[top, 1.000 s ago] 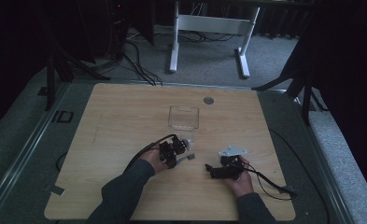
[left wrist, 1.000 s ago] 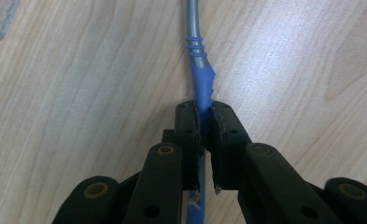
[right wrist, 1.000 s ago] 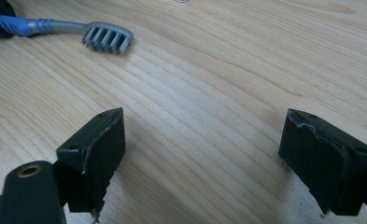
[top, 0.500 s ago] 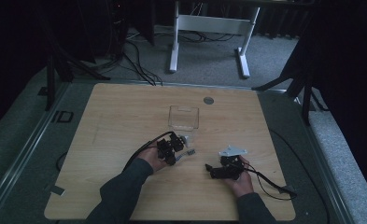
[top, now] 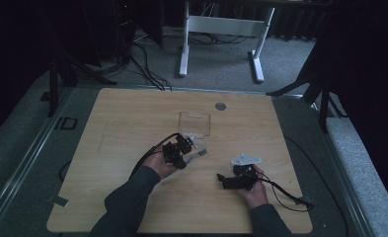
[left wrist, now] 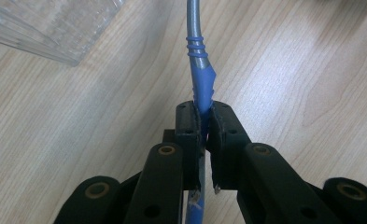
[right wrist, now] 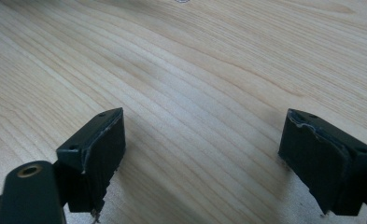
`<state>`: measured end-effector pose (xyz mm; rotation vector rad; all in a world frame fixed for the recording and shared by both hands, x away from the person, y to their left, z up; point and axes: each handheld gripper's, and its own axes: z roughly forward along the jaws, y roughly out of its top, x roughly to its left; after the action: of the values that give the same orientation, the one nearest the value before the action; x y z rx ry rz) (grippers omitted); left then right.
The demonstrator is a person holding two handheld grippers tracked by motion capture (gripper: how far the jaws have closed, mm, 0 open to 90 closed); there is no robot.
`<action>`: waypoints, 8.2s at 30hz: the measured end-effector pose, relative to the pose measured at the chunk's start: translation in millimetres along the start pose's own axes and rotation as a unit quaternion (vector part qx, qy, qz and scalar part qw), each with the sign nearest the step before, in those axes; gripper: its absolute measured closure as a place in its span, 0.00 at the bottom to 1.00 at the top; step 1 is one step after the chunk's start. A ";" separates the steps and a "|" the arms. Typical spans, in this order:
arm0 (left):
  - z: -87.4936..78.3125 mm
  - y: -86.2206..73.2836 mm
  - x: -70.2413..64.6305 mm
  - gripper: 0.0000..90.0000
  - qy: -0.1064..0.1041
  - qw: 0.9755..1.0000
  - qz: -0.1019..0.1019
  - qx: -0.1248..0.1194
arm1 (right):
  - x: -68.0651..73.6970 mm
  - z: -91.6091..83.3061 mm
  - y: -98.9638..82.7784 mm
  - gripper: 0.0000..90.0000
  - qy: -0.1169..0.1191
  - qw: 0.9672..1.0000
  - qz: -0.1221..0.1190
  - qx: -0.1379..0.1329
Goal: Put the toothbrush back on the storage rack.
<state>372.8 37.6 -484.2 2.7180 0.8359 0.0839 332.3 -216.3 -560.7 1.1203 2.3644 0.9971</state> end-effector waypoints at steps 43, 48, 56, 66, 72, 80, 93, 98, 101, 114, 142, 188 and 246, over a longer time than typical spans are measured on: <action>-24.0 -5.9 7.8 0.92 0.008 0.996 -0.035 -0.085 | 0.1 0.0 0.0 0.16 0.000 1.000 0.001 0.000; -27.0 -6.6 7.5 0.92 0.011 0.995 -0.038 -0.093 | 0.1 0.0 0.0 0.16 0.000 1.000 0.001 0.000; -29.7 -7.4 7.8 0.92 0.012 0.994 -0.040 -0.101 | 0.1 0.1 0.0 0.16 0.000 1.000 0.001 0.000; -35.8 -8.9 9.4 0.92 0.015 0.992 -0.045 -0.117 | 0.1 0.1 0.0 0.16 0.000 1.000 0.001 0.000; -37.4 -9.2 10.2 0.92 0.016 0.991 -0.046 -0.123 | 0.1 0.0 0.0 0.16 0.000 1.000 0.001 0.000; -39.7 -9.8 10.6 0.92 0.014 0.990 -0.046 -0.134 | 0.1 0.0 0.0 0.16 0.000 1.000 0.001 0.000; -44.0 -11.0 10.2 0.92 0.019 0.986 -0.044 -0.157 | 0.1 0.0 0.0 0.16 0.000 1.000 0.001 0.000; -44.1 -10.9 10.5 0.92 0.018 0.986 -0.044 -0.160 | 0.1 0.0 0.0 0.16 0.000 1.000 0.001 0.000; -44.3 -10.7 10.0 0.92 0.018 0.985 -0.044 -0.164 | 0.1 0.0 0.0 0.16 0.000 1.000 0.001 0.000; -47.8 -10.6 9.4 0.92 0.024 0.981 -0.050 -0.187 | 0.1 0.1 0.0 0.16 0.000 1.000 0.001 0.000; -54.3 -10.1 6.4 0.92 0.042 0.971 -0.052 -0.232 | 0.2 0.1 0.1 0.16 0.000 1.000 0.001 -0.001; -60.1 -10.4 2.9 0.92 0.046 0.951 -0.059 -0.300 | 0.1 0.0 0.2 0.16 0.000 1.000 0.001 0.000; -66.7 -6.7 9.8 0.92 0.048 0.916 -0.107 -0.383 | -0.2 0.3 0.3 0.16 0.000 1.000 0.000 0.000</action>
<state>368.0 65.9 -422.8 1.8900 0.8832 0.4079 332.8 -216.3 -560.7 1.1205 2.3638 0.9986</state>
